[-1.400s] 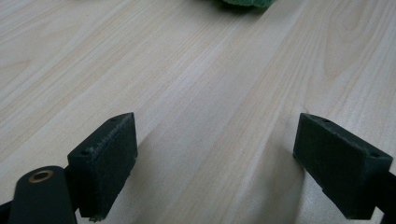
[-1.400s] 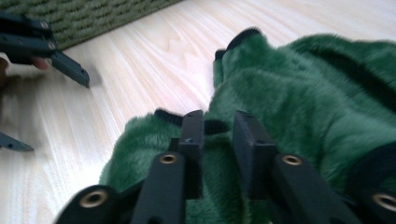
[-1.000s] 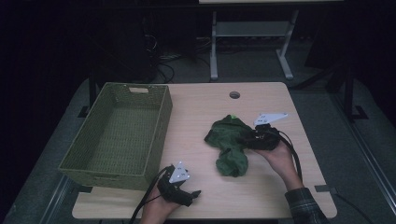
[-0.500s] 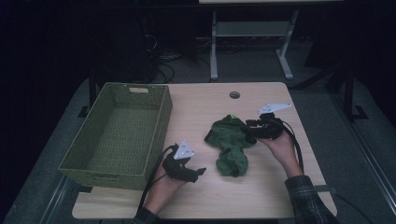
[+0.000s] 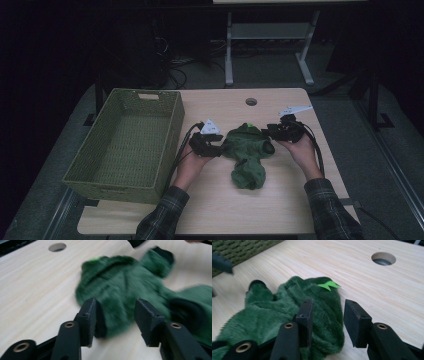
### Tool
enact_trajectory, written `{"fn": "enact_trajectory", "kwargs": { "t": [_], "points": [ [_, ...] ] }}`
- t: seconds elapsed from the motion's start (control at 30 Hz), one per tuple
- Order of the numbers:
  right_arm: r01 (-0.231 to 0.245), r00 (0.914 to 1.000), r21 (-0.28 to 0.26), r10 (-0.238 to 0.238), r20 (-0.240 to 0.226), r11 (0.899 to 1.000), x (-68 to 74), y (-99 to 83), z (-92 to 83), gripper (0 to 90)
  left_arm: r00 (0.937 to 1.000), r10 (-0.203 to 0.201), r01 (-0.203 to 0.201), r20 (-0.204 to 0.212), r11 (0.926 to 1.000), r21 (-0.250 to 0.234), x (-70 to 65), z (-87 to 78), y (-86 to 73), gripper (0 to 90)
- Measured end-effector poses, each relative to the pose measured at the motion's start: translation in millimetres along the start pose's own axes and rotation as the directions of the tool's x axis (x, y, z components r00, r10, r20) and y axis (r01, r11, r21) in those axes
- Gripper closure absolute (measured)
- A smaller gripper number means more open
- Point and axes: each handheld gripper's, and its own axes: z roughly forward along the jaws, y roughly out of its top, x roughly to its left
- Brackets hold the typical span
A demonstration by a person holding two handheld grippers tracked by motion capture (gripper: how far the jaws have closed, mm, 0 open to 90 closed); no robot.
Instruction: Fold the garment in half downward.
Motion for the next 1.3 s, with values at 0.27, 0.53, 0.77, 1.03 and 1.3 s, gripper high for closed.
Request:
{"fn": "enact_trajectory", "kwargs": {
  "t": [0.27,0.53,0.77,1.03,1.3],
  "points": [
    [0.02,0.9998,0.028,-0.019,-0.001,0.999,-6.3,-8.1,16.8,58.1,0.9989,-0.046,0.046,0.013,0.9989,0.012,28.1,36.9,11.9,54.4],
    [0.036,0.9993,0.078,-0.036,-0.006,0.996,-9.5,-12.8,29.2,61.8,0.9981,-0.062,0.062,-0.001,0.9941,0.09,43.8,70.1,7.9,53.8],
    [0.032,0.9994,0.101,-0.031,-0.017,0.994,-11.4,-16.5,37.8,68.4,0.9979,-0.065,0.065,-0.001,0.9905,0.121,47.8,82.0,10.0,61.5],
    [0.027,0.9995,0.116,-0.025,-0.016,0.993,-10.7,-16.5,39.3,86.2,0.9968,-0.079,0.076,0.011,0.9843,0.159,48.9,84.6,9.6,86.7],
    [-0.004,1.0,0.059,0.004,0.001,0.998,-13.8,-9.5,28.8,88.0,0.9971,-0.075,0.075,-0.004,0.9934,0.086,47.8,70.0,25.7,87.6]
  ]
}}
